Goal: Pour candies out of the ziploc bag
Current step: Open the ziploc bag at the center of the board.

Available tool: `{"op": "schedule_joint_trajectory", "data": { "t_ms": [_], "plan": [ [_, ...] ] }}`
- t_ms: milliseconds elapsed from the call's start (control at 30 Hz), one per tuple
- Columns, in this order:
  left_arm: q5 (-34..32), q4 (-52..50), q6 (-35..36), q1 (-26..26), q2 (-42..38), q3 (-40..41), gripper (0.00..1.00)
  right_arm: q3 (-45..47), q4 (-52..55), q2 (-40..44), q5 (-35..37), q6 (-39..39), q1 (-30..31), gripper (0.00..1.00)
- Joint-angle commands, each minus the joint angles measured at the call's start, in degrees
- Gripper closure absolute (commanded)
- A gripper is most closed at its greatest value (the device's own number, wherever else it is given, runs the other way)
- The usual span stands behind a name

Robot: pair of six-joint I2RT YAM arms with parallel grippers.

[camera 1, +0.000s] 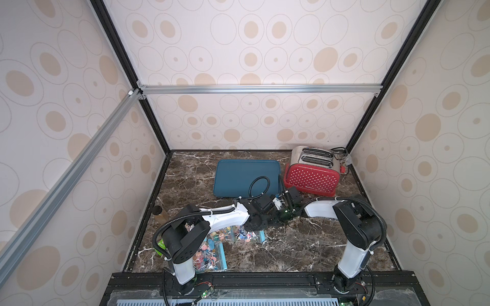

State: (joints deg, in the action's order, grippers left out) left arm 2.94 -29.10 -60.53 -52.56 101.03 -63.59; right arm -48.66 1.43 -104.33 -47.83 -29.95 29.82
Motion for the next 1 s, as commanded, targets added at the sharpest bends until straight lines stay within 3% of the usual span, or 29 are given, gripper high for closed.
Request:
{"op": "schedule_joint_trajectory", "data": {
  "t_ms": [0, 667, 967],
  "plan": [
    [-0.7, 0.2, 0.5, -0.2, -1.3, -0.4, 1.00, -1.3, -1.3, -1.4, -0.5, -0.4, 0.5, 0.72],
    [-0.7, 0.8, 0.4, -0.2, -1.9, 0.2, 1.00, -3.4, -1.4, -4.1, 0.0, -0.8, 1.9, 0.77],
    [-1.0, 1.2, 0.4, -0.2, -2.3, 0.6, 1.00, -3.8, -2.1, -4.8, -0.8, -1.0, 2.5, 0.86]
  ]
}}
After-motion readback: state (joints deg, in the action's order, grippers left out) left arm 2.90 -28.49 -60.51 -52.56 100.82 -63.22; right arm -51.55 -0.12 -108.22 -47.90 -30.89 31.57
